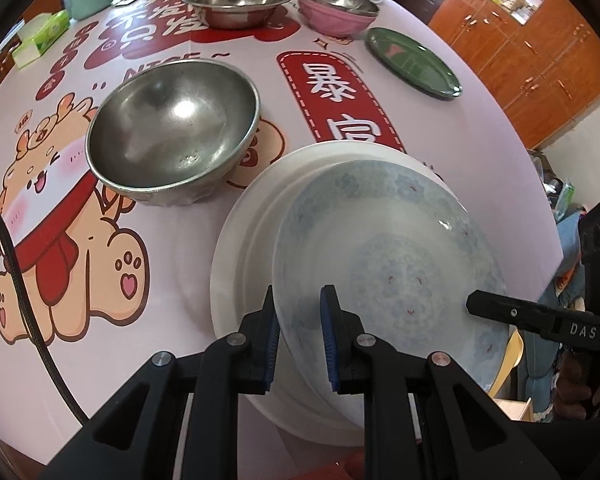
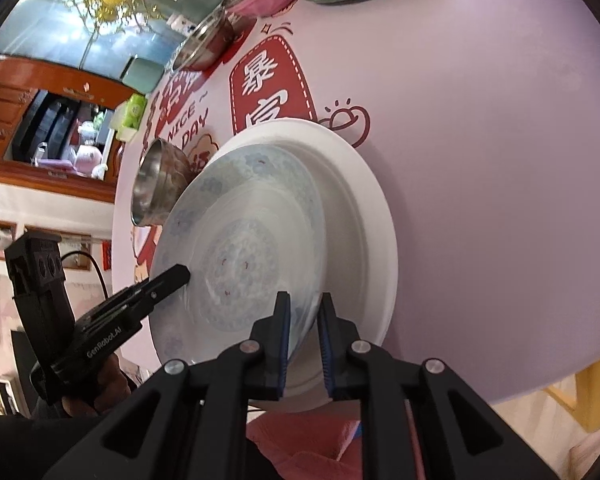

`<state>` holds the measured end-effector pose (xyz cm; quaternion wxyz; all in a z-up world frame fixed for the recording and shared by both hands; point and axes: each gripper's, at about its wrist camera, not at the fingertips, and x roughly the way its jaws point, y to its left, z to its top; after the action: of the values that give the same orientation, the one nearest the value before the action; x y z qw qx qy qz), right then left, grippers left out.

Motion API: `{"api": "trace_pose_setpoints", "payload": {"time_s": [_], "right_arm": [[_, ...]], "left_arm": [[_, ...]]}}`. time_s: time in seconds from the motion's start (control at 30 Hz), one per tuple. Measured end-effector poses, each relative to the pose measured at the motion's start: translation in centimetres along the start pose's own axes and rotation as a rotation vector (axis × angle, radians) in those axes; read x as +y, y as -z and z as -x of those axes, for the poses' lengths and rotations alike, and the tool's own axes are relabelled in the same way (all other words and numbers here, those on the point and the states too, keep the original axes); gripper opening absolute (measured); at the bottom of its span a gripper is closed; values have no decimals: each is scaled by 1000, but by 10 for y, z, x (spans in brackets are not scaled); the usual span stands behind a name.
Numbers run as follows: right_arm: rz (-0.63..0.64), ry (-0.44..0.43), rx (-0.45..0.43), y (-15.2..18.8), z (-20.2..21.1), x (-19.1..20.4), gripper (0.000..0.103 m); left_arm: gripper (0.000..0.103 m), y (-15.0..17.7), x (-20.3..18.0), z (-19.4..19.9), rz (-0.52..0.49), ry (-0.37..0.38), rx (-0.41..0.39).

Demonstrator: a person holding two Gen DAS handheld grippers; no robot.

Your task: Organize plates and bowls

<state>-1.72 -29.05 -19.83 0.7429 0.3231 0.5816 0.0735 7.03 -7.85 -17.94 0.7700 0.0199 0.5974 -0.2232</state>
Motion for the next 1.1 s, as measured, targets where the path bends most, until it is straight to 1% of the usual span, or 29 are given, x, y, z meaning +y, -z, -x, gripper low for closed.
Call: {"api": "trace_pose_setpoints", "payload": {"time_s": [0.27, 0.4, 0.47, 0.5, 0.57, 0.67, 0.77, 0.83, 0.93, 1.1], "right_arm": [[65, 10, 69, -13, -6, -1, 16], [126, 44, 130, -15, -14, 4, 16], [163, 49, 136, -15, -15, 7, 17], [181, 46, 144, -14, -15, 8, 19], [217, 47, 155, -13, -16, 10, 20], [262, 31, 166, -12, -15, 12, 25], [299, 8, 171, -10, -14, 12, 33], [329, -18, 178, -9, -13, 15, 45], [354, -33, 191, -8, -13, 18, 50], [369, -26, 216, -10, -14, 25, 58]], "left_arm": [[16, -2, 0, -6, 65, -38, 5], [16, 0, 4, -13, 114, -77, 29], [17, 2, 5, -13, 137, -83, 14], [17, 2, 4, -12, 142, -88, 8], [18, 1, 1, -13, 156, -115, 5], [18, 2, -2, -13, 177, -154, -11], [20, 3, -3, -11, 207, -184, -33], [22, 4, -5, -5, 227, -201, -48], [24, 9, -7, 5, 246, -215, -71], [28, 14, -12, 19, 257, -230, -91]]}}
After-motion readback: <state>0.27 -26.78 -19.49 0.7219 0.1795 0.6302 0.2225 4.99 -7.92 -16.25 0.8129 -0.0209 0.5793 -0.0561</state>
